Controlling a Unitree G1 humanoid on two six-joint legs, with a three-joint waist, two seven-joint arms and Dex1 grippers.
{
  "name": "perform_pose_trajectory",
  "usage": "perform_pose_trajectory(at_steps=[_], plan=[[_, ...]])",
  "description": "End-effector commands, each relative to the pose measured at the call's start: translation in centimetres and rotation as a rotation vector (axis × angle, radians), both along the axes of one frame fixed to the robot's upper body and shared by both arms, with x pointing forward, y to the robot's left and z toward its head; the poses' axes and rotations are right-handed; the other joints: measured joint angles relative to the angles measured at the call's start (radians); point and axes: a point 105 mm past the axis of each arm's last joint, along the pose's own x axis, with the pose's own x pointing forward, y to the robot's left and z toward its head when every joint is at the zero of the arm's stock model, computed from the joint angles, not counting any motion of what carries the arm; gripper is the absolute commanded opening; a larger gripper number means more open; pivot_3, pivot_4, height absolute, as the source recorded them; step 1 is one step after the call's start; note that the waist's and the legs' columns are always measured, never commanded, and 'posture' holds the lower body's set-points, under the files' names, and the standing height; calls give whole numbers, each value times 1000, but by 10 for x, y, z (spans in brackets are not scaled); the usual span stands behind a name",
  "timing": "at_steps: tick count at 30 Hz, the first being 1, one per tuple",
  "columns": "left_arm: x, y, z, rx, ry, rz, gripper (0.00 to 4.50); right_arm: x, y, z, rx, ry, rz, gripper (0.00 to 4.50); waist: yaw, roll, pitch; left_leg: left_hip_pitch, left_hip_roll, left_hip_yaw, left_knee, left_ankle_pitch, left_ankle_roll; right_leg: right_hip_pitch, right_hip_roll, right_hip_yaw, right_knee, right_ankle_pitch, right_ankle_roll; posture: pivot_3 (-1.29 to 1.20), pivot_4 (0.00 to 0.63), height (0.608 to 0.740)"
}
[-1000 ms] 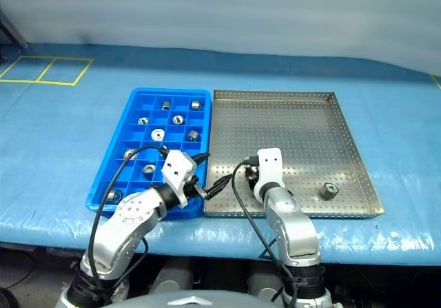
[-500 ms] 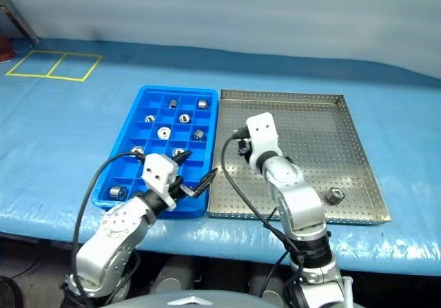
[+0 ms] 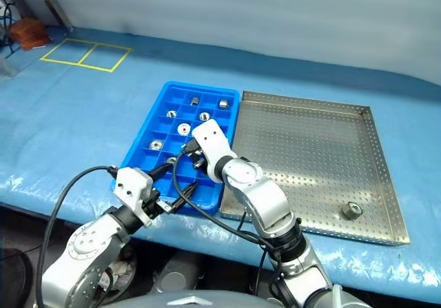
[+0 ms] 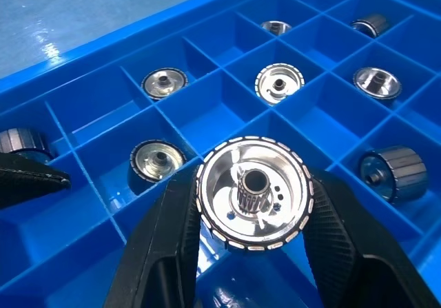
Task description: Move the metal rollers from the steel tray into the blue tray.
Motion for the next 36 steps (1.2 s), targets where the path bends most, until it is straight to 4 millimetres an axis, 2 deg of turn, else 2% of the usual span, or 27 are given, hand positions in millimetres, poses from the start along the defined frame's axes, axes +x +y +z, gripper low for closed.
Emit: perform_pose_trajectory(at_steps=[1, 7, 13, 15, 19, 21, 22, 25, 29, 32, 36], plan=[[-6, -8, 14, -19, -48, -41, 4500, -3, -1, 4, 8, -11, 11, 1715, 17, 0, 0, 0, 2, 0, 0, 0, 0, 0, 0, 0, 0, 0, 0, 523, 150, 740], [-3, -14, 12, -26, -40, -74, 4500, -10, -26, -11, -31, 53, -23, 1715, 72, 0, 0, -5, 2, 4, 0, -1, -1, -9, 0, -2, 0, -1, -1, 474, 150, 740], [-2, -18, 11, -37, -37, -98, 4500, -15, -41, -21, -63, 85, -71, 1715, 96, 0, -1, -12, -2, 4, 0, 0, -2, -12, 2, -3, 1, 0, -1, 453, 150, 740], [-1, -20, 10, -41, -33, -115, 4500, -15, -46, -16, -49, 81, -91, 2465, 99, 0, -1, -12, -2, 4, 1, 0, -2, -12, 2, -3, 1, 0, -1, 423, 150, 740], [-1, -24, 10, -46, -28, -151, 4500, -14, -59, -7, -31, 56, -144, 3681, 99, 0, -1, -12, -2, 3, 4, 0, -2, -11, 1, -4, 1, 0, 0, 374, 150, 740], [1, -28, 10, -44, -29, -178, 4500, -10, -79, 1, -26, 19, -247, 4378, 97, 0, -1, -12, -2, 2, 5, 0, -2, -12, 1, -5, 1, 0, 0, 358, 150, 740], [2, -30, 10, -43, -29, -191, 4500, -7, -90, 5, -19, -3, -305, 4470, 95, 0, -1, -12, -2, 2, 6, 0, -2, -12, 1, -6, 1, 0, 0, 339, 150, 740], [7, -37, 10, -41, -30, -230, 4500, -5, -121, 15, -6, -54, -451, 4470, 81, 0, -1, -12, -2, 2, 8, -1, -3, -12, 1, -7, 1, 0, 0, 300, 150, 740], [11, -49, 10, -48, -26, -313, 4500, -13, -167, 17, -4, -64, -660, 4470, 43, 1, -2, -15, -2, 2, 7, -1, -3, -11, 1, -6, 2, 0, 0, 223, 150, 740], [13, -58, 11, -49, -33, -362, 4500, -25, -196, 12, -27, -54, -793, 4470, -1, 1, -2, -16, -3, 0, 7, -1, -2, -10, 1, -6, 2, 1, 0, 175, 150, 740], [14, -71, 12, -35, -51, -429, 4500, -39, -222, 1, -78, -20, -928, 4470, -85, 2, -2, -15, -3, -1, 8, 0, -2, -8, 1, -6, 2, 1, 0, 129, 150, 740]])
